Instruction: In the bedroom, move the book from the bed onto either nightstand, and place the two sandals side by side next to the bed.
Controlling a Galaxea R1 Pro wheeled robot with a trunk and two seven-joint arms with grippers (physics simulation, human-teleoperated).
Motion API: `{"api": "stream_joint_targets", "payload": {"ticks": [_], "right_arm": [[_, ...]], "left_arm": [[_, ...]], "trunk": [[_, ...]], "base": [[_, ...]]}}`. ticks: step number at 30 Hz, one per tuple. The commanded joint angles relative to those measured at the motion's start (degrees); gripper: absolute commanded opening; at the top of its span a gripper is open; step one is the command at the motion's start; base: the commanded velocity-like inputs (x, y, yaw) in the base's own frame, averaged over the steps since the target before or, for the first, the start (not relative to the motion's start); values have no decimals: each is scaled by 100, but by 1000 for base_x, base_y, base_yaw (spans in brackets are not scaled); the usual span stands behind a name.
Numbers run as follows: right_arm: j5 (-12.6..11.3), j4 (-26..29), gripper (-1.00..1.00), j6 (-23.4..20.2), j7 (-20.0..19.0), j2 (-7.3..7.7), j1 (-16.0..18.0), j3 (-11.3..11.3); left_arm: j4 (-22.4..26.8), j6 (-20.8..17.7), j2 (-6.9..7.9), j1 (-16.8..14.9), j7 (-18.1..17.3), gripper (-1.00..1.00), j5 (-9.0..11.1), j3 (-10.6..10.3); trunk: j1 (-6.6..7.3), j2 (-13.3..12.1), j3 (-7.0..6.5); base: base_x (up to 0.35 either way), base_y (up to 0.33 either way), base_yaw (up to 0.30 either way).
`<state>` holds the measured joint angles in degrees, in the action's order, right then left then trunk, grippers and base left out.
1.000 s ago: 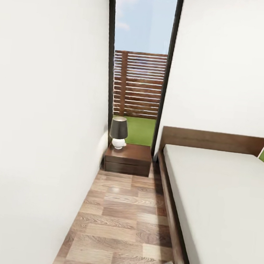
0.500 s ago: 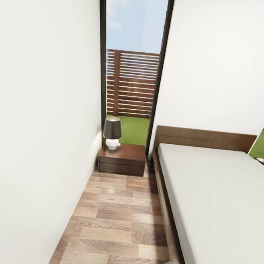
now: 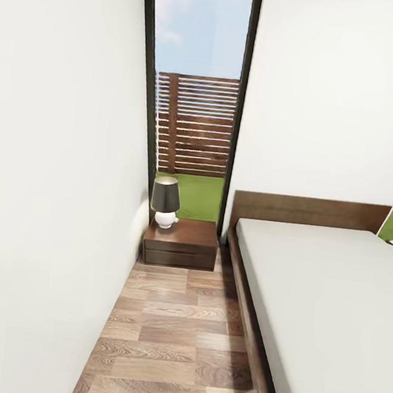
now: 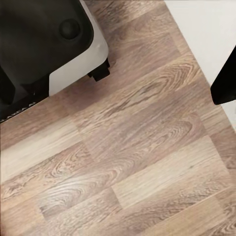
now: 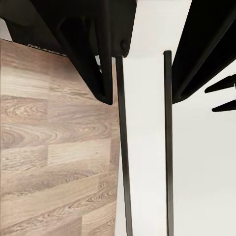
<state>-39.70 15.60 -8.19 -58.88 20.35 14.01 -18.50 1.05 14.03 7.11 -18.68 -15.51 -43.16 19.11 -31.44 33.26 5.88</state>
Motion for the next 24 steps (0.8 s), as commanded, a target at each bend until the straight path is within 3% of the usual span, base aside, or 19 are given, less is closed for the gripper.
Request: {"api": "stream_joint_targets", "payload": {"ticks": [1,24], "right_arm": [[-65,5,-100,-60,-9,4,5,-22],[-69,5,-100,-65,-9,4,5,-22]], "left_arm": [[1,12,0,-4,-22,100,-44,49],[1,12,1,-4,-22,100,-44,49]], "trunk": [[-5,8,10],[-5,8,10]], "base": [[333,0,0],[331,0,0]]}}
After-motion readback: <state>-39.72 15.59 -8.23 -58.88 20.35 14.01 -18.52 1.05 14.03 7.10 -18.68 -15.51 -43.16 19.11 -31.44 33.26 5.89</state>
